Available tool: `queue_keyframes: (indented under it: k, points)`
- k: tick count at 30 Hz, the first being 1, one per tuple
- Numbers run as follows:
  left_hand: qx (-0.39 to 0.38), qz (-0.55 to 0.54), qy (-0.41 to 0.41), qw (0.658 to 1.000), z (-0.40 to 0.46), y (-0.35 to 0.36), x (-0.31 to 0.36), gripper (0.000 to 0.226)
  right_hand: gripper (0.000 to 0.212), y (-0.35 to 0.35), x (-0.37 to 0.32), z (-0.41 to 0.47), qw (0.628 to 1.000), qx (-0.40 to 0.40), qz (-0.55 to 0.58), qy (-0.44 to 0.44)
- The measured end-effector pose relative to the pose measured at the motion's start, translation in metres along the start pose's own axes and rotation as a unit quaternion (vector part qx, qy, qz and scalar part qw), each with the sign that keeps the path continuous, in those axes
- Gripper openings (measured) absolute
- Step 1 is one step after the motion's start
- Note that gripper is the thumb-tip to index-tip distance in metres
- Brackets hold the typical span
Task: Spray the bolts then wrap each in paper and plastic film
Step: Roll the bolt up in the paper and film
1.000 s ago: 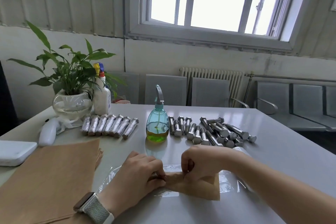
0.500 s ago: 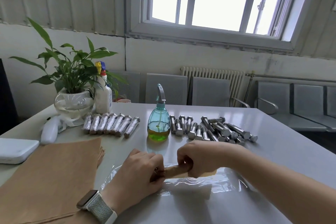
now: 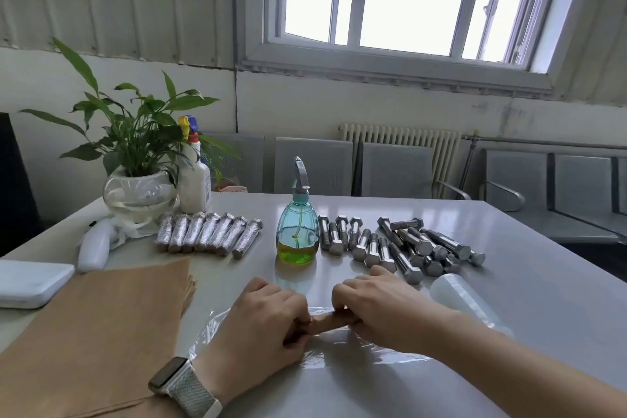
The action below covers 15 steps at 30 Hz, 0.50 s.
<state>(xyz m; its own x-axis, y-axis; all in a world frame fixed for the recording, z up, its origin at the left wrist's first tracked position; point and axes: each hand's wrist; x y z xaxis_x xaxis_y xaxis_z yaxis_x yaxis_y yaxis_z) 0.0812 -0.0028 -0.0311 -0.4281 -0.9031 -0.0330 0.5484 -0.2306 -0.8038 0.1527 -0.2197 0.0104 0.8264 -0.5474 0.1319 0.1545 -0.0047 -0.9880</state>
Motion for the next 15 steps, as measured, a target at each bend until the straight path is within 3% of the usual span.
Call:
queue_keyframes:
  k: [6,15]
  points:
    - [-0.002,0.004,0.021,1.0,0.0,-0.002,-0.001,0.018,0.029,0.006,0.008,-0.009,0.996,0.022,0.087,0.026]
    - [-0.009,0.057,0.085,0.995,0.009,-0.001,0.005,0.009,0.033,0.033,0.002,-0.036,0.978,0.127,0.156,0.056]
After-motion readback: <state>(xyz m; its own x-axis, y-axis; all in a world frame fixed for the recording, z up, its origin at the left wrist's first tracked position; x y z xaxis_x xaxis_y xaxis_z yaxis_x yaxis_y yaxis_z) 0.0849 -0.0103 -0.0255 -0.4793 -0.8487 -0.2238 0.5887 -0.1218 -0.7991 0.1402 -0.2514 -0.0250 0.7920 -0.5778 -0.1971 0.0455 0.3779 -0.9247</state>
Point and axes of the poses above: each hand's wrist, its own z-axis towards the middle knuckle, its own y-axis out of the palm, x = y × z, and after that the axes turned 4 degrees about z, right-handed
